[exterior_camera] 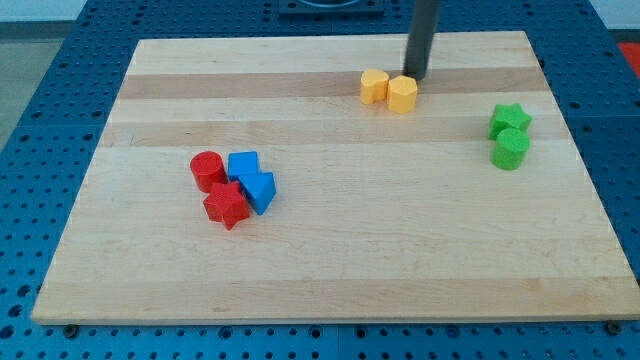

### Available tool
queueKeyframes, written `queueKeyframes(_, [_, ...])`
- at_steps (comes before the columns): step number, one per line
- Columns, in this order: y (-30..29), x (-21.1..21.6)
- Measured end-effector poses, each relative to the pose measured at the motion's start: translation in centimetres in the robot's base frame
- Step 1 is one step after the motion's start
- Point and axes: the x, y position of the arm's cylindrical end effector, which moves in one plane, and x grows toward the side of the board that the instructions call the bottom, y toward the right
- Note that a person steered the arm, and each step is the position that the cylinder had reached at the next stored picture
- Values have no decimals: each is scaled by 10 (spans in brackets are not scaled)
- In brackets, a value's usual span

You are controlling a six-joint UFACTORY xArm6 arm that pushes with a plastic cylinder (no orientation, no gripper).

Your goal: Move the yellow hexagon close to the left of the green star

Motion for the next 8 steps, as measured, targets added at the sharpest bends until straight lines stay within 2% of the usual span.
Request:
queueKeyframes(1, [-23,49])
queueKeyframes(2, [-18,68])
queueKeyframes(3, [-33,64])
queueKeyframes(4, [-72,70])
queueKeyframes(5, [-75,88])
queueKeyframes(6, [-33,94])
queueKeyframes(7, [-22,101])
queueKeyframes(8, [-43,123])
